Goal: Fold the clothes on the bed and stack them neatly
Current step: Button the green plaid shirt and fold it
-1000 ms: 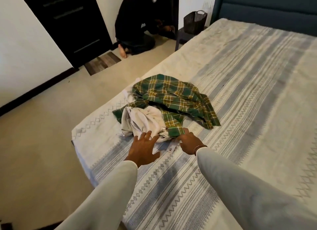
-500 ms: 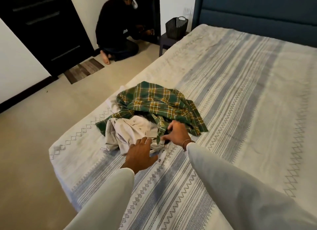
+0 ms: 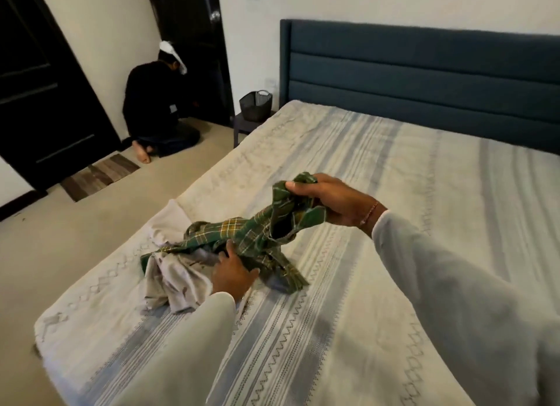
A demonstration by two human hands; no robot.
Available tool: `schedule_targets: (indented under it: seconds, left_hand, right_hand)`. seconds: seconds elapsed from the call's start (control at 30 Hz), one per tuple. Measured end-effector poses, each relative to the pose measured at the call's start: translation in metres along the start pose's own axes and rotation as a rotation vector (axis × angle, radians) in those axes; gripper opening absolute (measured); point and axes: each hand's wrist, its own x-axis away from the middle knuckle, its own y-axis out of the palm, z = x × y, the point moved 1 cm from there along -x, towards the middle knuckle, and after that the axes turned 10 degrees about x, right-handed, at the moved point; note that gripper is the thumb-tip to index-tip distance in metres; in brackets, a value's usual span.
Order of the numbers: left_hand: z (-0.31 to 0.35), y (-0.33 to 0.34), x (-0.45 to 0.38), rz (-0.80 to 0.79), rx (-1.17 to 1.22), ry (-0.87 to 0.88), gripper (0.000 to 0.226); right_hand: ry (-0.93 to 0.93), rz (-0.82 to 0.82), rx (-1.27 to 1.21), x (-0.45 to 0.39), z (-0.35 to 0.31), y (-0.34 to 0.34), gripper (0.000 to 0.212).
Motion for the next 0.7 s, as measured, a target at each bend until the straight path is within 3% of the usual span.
schedule_targets:
  seconds: [0.13, 0.3, 0.37, 0.5, 0.57, 0.63, 0.7]
  left_hand:
    - [0.047, 0.008, 0.014, -0.022, -0.025, 0.068, 0.095]
    - [0.116, 0.023, 0.039, 0.019, 0.062, 0.275, 0.019]
    - [0.149, 0.02, 0.057, 0.059, 0.138, 0.331, 0.013]
    - [0.226, 0.001, 0.086, 0.061, 0.188, 0.417, 0.011]
    - [0.274, -0.005, 0.101, 0.048, 0.254, 0.428, 0.016]
    - [0.324, -0.008, 0.119, 0.052, 0.336, 0.405, 0.023]
    - [0.367, -0.008, 0.139, 0.054, 0.447, 0.351, 0.026]
  right_hand:
    - [-0.107, 0.08, 0.041, 0.079, -0.058, -0.034, 0.019]
    - [-0.196, 0.114, 0.198, 0.159, -0.091, -0.07, 0.013]
    - [-0.175, 0.119, 0.339, 0.186, -0.093, -0.091, 0.017]
    - [-0.051, 0.261, 0.915, 0.217, -0.078, -0.134, 0.034]
    - [0.047, 0.322, 1.109, 0.23, -0.062, -0.142, 0.069]
    - [0.063, 0.396, 1.183, 0.245, -0.042, -0.139, 0.101]
    - [-0.001, 0.511, 1.167, 0.261, -0.019, -0.13, 0.099]
